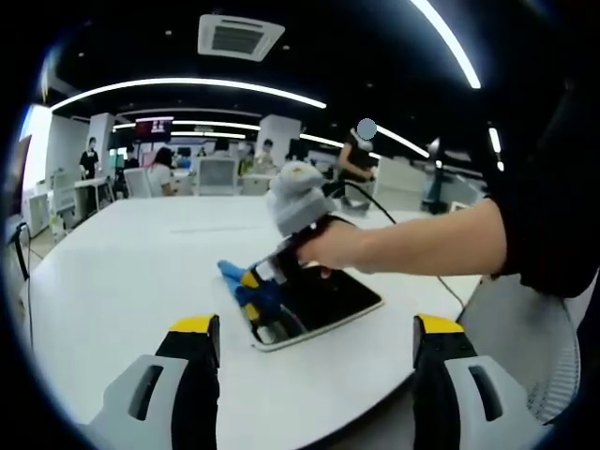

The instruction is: Wipe the mirror surface with the cleaning cloth until all visible marks leave the cleaned area.

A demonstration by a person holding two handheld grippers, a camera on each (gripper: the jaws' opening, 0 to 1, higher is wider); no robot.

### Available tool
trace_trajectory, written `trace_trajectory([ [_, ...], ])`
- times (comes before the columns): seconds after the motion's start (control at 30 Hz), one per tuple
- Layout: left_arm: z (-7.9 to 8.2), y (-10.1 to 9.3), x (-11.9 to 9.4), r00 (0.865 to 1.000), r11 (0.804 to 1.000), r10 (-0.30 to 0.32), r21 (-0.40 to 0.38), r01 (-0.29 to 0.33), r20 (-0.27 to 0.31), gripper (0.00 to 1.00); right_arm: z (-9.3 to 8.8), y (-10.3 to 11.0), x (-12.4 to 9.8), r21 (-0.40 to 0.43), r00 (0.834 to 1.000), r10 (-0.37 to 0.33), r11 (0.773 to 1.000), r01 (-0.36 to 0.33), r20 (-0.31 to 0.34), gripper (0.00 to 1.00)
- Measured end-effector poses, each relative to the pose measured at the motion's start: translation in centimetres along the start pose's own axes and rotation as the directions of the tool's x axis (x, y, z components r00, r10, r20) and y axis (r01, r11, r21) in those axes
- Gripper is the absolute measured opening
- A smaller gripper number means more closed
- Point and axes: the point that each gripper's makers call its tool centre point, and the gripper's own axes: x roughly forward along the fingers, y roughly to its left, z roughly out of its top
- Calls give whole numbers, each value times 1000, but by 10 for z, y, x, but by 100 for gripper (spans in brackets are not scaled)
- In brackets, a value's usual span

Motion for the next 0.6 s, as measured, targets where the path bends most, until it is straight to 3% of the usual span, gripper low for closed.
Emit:
trace_trajectory([
  [0.6, -1, -1, 0, 1000, 1000, 1, -1, -1, -6, 84, -1, -9, 1, 16, 1000, 2, 1000, -2, -20, 0],
])
